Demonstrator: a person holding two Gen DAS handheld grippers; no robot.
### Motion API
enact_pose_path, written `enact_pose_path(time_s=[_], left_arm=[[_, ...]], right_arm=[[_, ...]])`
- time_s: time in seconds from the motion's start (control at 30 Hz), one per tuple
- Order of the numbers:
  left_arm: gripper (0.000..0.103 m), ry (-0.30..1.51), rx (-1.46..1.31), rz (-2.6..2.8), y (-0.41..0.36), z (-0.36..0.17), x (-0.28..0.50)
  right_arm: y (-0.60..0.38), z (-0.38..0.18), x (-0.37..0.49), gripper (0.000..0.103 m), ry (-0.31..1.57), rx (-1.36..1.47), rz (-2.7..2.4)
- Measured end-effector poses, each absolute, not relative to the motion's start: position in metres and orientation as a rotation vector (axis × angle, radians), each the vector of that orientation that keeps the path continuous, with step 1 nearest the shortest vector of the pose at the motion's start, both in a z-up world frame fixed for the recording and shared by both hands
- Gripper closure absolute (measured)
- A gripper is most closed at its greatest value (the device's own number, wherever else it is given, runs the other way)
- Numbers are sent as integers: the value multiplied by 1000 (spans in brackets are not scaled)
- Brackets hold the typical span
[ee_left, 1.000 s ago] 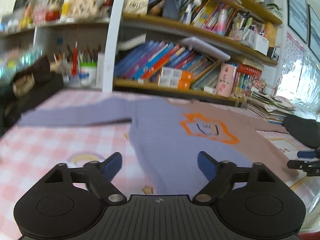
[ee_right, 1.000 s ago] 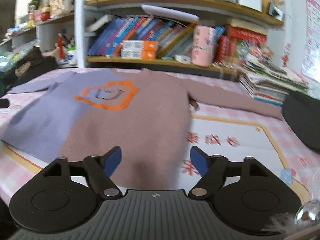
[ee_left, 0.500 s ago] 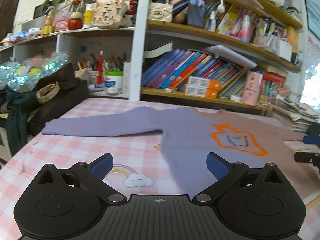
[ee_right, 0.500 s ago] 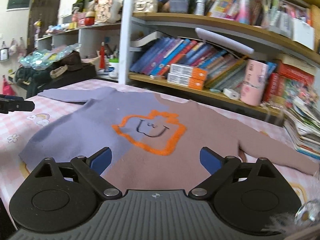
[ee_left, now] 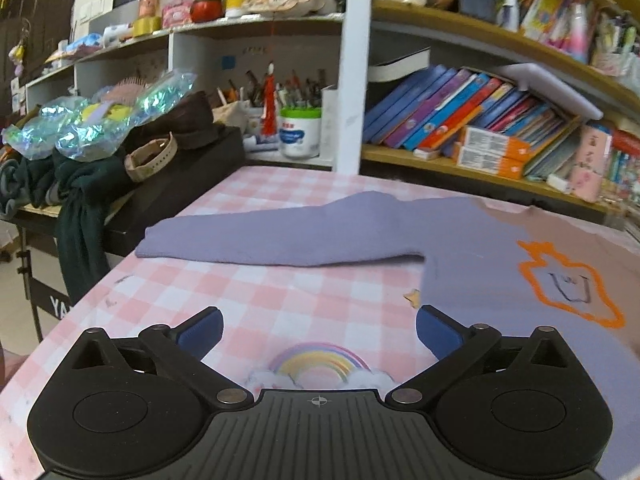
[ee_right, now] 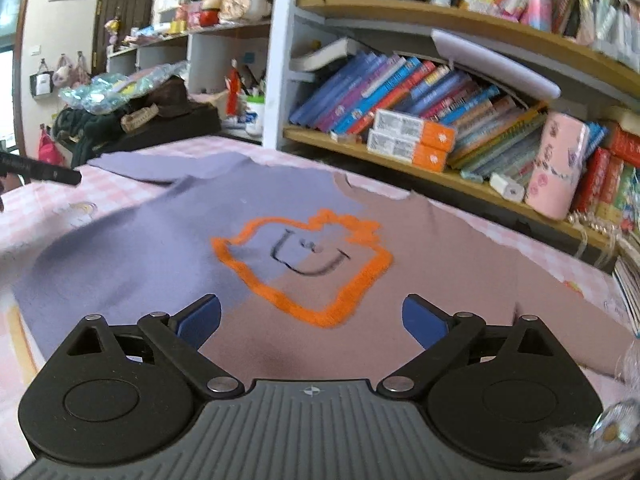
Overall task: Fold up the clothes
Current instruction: 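Open both grippers and release the hem, moving the left gripper toward the sleeve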
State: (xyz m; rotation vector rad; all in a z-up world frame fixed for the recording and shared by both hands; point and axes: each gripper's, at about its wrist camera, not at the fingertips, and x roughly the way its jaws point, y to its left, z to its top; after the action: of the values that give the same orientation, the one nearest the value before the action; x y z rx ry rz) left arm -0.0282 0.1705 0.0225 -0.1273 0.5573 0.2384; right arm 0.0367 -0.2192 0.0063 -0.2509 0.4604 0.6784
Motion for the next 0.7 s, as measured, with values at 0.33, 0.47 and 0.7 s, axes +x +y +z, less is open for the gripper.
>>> enact_pose_path(time_s=[0.33, 0.47, 0.7], left_arm=[[0, 546, -279, 366, 234, 26, 25], [0, 561, -305, 444, 264, 25, 46], [14, 627, -341, 567, 304, 10, 70]], right_arm=[[-232, -1, 41, 3, 466, -210, 686], [-230, -1, 40, 2, 465, -230, 695], [-234, -2, 45, 2, 490, -201, 686]])
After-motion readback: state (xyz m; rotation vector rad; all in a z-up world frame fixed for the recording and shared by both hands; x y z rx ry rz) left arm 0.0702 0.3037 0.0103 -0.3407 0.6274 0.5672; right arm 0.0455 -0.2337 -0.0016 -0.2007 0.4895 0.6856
